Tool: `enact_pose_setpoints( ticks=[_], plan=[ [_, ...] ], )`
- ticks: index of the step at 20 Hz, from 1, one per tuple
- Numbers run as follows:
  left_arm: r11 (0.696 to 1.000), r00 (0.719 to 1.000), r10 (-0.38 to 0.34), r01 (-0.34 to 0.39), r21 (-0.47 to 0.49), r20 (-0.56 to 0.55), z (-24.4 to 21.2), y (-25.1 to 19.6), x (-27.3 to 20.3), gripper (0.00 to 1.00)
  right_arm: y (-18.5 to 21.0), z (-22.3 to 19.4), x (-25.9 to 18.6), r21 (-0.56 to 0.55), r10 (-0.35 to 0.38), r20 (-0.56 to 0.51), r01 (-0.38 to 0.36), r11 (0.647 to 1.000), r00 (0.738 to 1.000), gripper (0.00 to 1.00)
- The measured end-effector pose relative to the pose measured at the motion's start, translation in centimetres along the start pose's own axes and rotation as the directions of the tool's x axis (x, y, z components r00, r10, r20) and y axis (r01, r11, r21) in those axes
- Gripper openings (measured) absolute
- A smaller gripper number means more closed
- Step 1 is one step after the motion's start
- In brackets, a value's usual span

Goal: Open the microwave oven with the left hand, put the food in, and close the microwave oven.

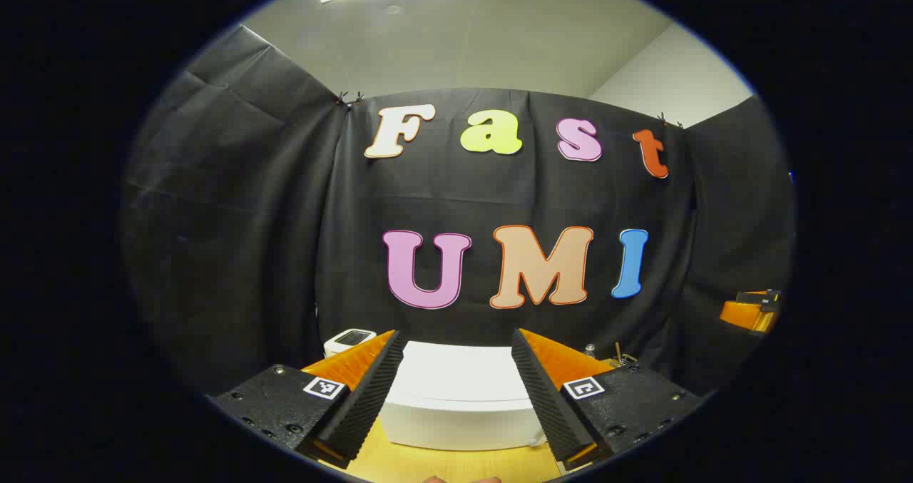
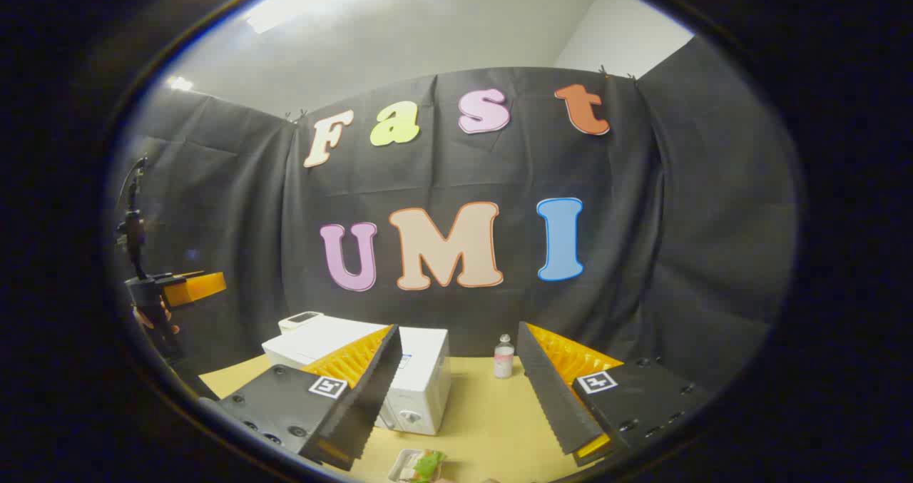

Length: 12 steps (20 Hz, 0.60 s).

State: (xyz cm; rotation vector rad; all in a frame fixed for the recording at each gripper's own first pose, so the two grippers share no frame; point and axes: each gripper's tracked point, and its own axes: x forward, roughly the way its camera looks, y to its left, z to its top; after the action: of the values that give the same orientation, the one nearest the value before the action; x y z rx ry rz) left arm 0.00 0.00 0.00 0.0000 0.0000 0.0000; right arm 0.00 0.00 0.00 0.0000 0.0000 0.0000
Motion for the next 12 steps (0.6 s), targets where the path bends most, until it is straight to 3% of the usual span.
enact_pose_setpoints(
  ticks=[1,4,6,7,8,12],
  plan=[
    [1.0,1.0,0.002,-0.002,-0.001,-0.001,-0.13,0.1,0.03,0.95,-0.12,-0.2,0.14,0.002,0.002,-0.004,-0.002,1.0,1.0,0.94],
    [1.0,1.0,0.007,-0.007,0.009,-0.006,-0.07,0.45,0.3,0.95,-0.21,-0.41,0.41,0.006,0.01,-0.016,-0.01,1.0,1.0,1.0],
    [1.0,1.0,0.01,-0.01,0.019,-0.01,-0.15,0.6,0.46,0.95,-0.01,-0.4,0.39,0.016,0.027,-0.021,-0.027,1.0,0.999,1.0],
    [1.0,1.0,0.011,-0.011,0.023,-0.01,-0.08,0.61,0.59,0.95,0.16,-0.38,0.41,0.024,0.034,-0.022,-0.033,0.999,0.999,0.94],
    [1.0,1.0,0.01,-0.01,0.027,-0.008,-0.02,0.55,0.62,0.95,0.27,-0.29,0.53,0.027,0.041,-0.023,-0.04,0.999,0.999,1.0],
    [0.999,1.0,0.002,-0.002,0.041,-0.002,0.22,0.26,0.79,0.92,0.28,-0.29,0.74,0.036,0.05,-0.028,-0.049,0.998,0.998,0.94]
  ],
)
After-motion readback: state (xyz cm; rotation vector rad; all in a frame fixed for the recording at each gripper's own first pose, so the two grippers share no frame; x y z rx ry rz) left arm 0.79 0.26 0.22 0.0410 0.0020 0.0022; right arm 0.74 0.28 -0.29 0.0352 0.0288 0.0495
